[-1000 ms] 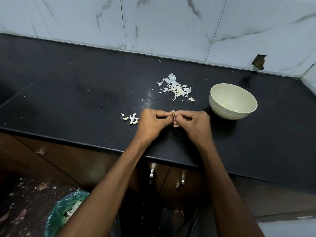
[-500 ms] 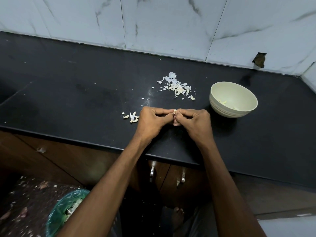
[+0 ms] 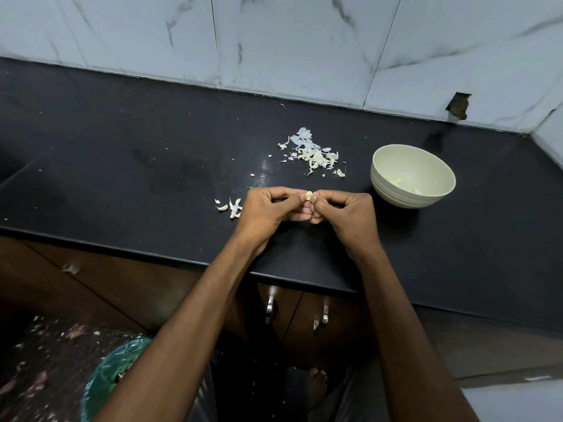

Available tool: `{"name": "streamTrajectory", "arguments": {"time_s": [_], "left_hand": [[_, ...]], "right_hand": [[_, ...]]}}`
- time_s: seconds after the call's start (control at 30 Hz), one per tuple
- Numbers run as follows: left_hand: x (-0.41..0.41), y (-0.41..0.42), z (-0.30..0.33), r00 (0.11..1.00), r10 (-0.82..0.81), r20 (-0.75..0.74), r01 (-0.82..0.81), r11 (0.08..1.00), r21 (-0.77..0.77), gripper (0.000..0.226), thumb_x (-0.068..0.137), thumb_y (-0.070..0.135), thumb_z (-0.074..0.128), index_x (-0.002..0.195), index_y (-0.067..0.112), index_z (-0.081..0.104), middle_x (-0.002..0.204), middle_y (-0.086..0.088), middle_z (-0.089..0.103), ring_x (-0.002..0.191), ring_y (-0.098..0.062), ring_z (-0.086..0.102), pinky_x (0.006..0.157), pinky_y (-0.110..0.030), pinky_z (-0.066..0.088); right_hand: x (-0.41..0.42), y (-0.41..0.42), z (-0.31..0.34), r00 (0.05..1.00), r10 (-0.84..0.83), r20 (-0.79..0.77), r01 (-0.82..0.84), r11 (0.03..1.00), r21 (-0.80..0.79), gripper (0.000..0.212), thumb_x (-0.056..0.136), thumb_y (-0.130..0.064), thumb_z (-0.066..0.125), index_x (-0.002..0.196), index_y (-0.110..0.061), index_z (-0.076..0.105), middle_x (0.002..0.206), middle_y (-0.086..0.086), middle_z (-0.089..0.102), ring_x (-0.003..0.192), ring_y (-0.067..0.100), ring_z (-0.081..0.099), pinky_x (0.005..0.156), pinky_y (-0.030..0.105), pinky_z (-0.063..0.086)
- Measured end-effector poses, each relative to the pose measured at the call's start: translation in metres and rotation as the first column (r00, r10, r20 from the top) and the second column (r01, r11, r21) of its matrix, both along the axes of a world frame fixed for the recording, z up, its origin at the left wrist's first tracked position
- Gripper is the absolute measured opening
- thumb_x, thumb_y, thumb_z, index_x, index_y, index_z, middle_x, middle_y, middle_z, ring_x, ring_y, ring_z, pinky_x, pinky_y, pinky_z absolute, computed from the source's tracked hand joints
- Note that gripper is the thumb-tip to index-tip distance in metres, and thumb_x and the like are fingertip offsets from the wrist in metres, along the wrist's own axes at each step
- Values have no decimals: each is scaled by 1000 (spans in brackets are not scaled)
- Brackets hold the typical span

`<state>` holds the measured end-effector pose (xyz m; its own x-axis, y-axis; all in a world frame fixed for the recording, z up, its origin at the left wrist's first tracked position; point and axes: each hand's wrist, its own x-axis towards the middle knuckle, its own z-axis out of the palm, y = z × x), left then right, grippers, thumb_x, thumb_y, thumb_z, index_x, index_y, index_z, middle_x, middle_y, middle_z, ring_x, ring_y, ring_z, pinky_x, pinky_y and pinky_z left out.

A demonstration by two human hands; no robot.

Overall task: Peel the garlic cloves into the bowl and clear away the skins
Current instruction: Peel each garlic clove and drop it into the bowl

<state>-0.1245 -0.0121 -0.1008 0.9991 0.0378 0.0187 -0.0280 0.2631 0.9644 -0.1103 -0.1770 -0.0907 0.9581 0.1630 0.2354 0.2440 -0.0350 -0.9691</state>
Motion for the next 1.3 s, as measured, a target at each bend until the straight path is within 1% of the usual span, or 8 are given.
{"name": "streamTrajectory", "arguments": {"time_s": [0.17, 0.3, 0.4, 0.5, 0.77, 0.9, 1.1, 1.3], "left_hand": [[1, 2, 1, 999, -37, 2, 37, 999, -30, 20, 97, 3, 68, 109, -13, 72, 88, -22, 74, 81, -27, 73, 82, -36, 64], [1, 1, 1, 999, -42, 20, 43, 999, -22, 26, 91, 8, 76, 105, -13, 72, 87, -20, 74, 76, -22, 70, 77, -30, 63], [2, 1, 1, 999, -34, 30, 34, 999, -1, 15, 94, 4, 71, 100, -10, 71, 78, -10, 73, 67, -14, 65, 67, -23, 59], [2, 1, 2, 999, -39, 17, 39, 999, -8, 9, 98, 3, 66, 96, -5, 69, 75, -8, 70, 64, -11, 62, 63, -21, 54], [5, -1, 0, 999, -48, 1, 48, 998, 28, 11, 104, 1, 57, 97, 0, 65, 75, -6, 64, 62, -8, 57, 58, -21, 49], [4, -2, 1, 999, -24, 41, 22, 999, 38, 11, 104, 1, 56, 96, 4, 63, 74, -5, 65, 63, -10, 58, 58, -23, 50], [2, -2, 0, 995, 3, 99, -5, 1000, 29, 8, 102, 2, 59, 96, 5, 62, 69, -5, 65, 60, -15, 58, 59, -27, 52], [2, -3, -1, 987, 8, 159, -17, 998, 56, 6, 102, 5, 61, 107, 1, 62, 77, -12, 65, 64, -17, 60, 60, -31, 53]], "right_hand": [[-1, -1, 0, 999, -22, 27, 23, 999, -32, 20, 93, 6, 67, 88, -8, 80, 69, 2, 74, 64, 8, 64, 60, 24, 57], [-2, -1, 1, 996, -46, 79, 53, 994, -95, 21, 92, 0, 70, 87, -15, 83, 78, 18, 75, 64, 15, 60, 58, 30, 57], [-2, 0, 1, 997, -20, 79, 28, 995, -98, 23, 93, -2, 72, 86, -22, 82, 75, 5, 76, 62, 9, 59, 57, 26, 56], [-2, 1, 1, 998, -20, 65, 26, 995, -94, 19, 93, -2, 73, 87, -17, 82, 72, -1, 74, 61, 8, 58, 57, 25, 55], [-1, 3, 2, 999, -46, 24, 48, 996, -78, 19, 92, 5, 69, 85, -9, 79, 63, -8, 69, 53, 4, 56, 54, 17, 49], [4, 4, -1, 999, -28, -22, 27, 999, -46, 13, 95, 0, 69, 90, -4, 80, 70, 1, 72, 58, 8, 59, 59, 26, 57], [7, 2, -5, 996, 61, -65, -61, 998, 9, 16, 92, -12, 78, 103, 1, 78, 86, 9, 79, 72, 8, 68, 66, 26, 57], [10, -1, -8, 998, 57, -39, -57, 998, 3, 12, 95, -10, 75, 100, 0, 79, 80, 6, 76, 68, 11, 61, 65, 28, 55]]}}
